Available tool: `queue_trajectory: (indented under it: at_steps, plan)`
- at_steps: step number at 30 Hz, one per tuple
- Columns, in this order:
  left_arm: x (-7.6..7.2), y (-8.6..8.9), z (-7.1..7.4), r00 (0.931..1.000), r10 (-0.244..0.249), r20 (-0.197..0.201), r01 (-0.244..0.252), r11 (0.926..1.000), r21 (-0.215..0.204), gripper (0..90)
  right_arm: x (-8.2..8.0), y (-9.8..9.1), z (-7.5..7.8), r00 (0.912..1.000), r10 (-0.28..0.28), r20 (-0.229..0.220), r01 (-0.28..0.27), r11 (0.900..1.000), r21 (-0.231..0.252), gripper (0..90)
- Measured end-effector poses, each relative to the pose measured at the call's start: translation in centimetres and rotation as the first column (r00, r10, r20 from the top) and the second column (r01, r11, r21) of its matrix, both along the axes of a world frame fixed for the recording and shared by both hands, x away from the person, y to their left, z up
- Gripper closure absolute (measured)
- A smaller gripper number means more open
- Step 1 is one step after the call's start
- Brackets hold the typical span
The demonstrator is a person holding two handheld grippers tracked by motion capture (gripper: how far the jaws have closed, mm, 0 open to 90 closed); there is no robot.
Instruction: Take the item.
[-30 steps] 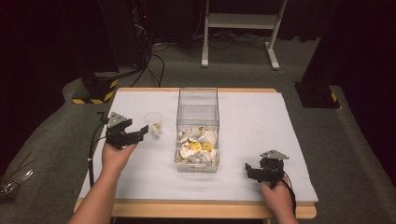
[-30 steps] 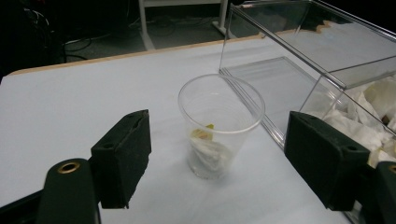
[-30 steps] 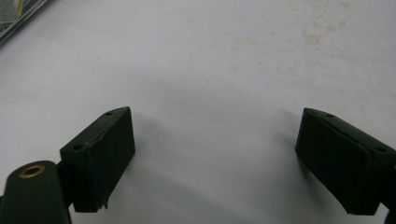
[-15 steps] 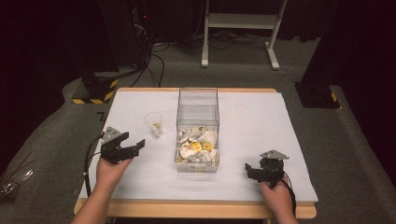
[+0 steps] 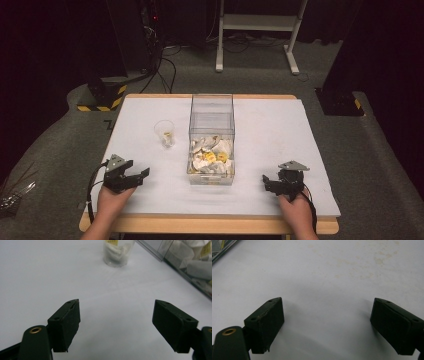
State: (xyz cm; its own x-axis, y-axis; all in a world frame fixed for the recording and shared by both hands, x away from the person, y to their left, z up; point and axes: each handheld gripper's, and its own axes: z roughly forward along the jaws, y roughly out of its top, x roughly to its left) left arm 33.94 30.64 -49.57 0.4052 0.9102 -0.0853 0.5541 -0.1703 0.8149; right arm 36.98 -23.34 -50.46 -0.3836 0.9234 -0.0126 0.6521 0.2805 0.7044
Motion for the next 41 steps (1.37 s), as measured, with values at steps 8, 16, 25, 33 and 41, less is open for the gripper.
queue_trajectory:
  at_steps: [8,16,25,33,41]
  plan:
    - [-0.9,0.4,-1.0,0.9987,-0.021,-0.047,0.026,0.9937,0.109,21.3,0.0,0.0,0.0,1.0,-0.001,0.001,0.001,1.0,-0.001,11.7]
    - [-0.8,0.0,-1.3,0.9962,-0.04,-0.077,0.05,0.9903,0.13,19.0,0.0,0.0,0.0,1.0,0.001,0.001,-0.001,1.0,-0.002,11.7]
    - [-0.8,0.0,-1.3,0.9962,-0.042,-0.076,0.052,0.9892,0.137,19.0,0.0,0.0,0.0,1.0,0.0,0.001,0.0,1.0,-0.001,11.7]
    - [-0.8,0.0,-1.3,0.9964,-0.042,-0.074,0.052,0.9892,0.137,19.0,-0.1,0.1,0.0,1.0,-0.005,0.008,0.005,0.9999,-0.01,11.6]
    - [-0.8,0.0,-1.4,0.9965,-0.04,-0.073,0.05,0.9899,0.133,19.0,-0.1,0.1,0.0,0.9999,-0.005,0.015,0.005,0.9998,-0.017,10.9]
